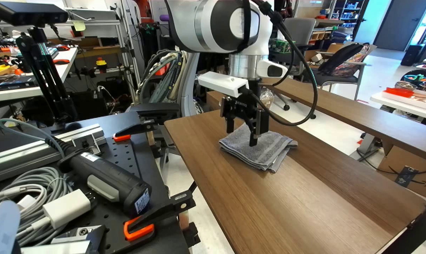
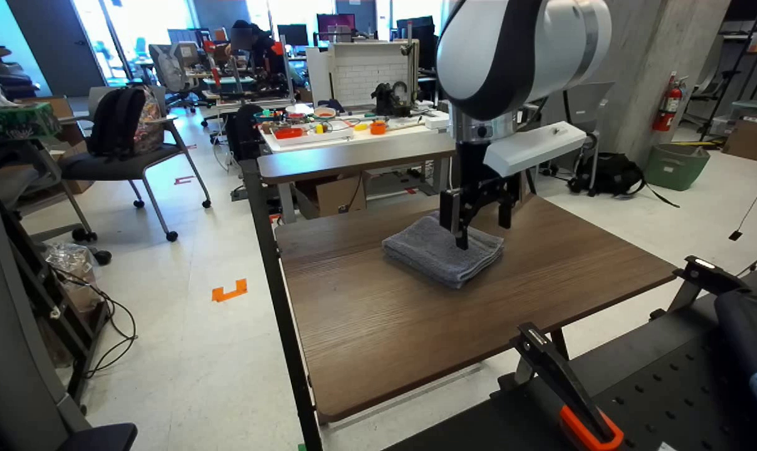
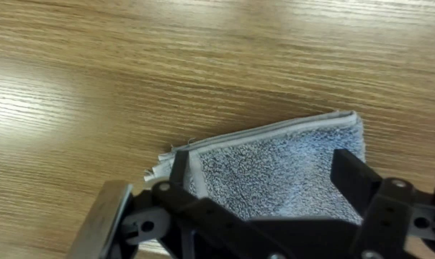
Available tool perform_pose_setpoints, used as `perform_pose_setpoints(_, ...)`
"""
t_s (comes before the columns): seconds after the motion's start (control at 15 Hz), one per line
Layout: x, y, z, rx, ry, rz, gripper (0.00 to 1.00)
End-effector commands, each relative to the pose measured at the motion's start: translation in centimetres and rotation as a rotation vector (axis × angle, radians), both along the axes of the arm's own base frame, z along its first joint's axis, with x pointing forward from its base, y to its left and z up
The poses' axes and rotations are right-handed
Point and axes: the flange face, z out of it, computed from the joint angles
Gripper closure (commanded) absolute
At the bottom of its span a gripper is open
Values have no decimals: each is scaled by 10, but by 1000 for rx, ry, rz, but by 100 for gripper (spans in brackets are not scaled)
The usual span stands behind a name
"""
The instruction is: Use the towel to wipe the table
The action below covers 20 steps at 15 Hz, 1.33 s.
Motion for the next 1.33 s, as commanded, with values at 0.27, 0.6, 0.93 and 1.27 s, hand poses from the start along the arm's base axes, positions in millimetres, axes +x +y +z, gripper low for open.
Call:
perform_pose_setpoints(0.27, 11, 2, 41, 120, -95, -36, 0)
perform_pose_setpoints(0.6, 37, -2, 31, 156, -94, -75, 0)
perform_pose_setpoints(0.93, 63, -15, -4, 148, -58, -112, 0)
perform_pose_setpoints(1.27, 75, -28, -49, 119, 11, -131, 0)
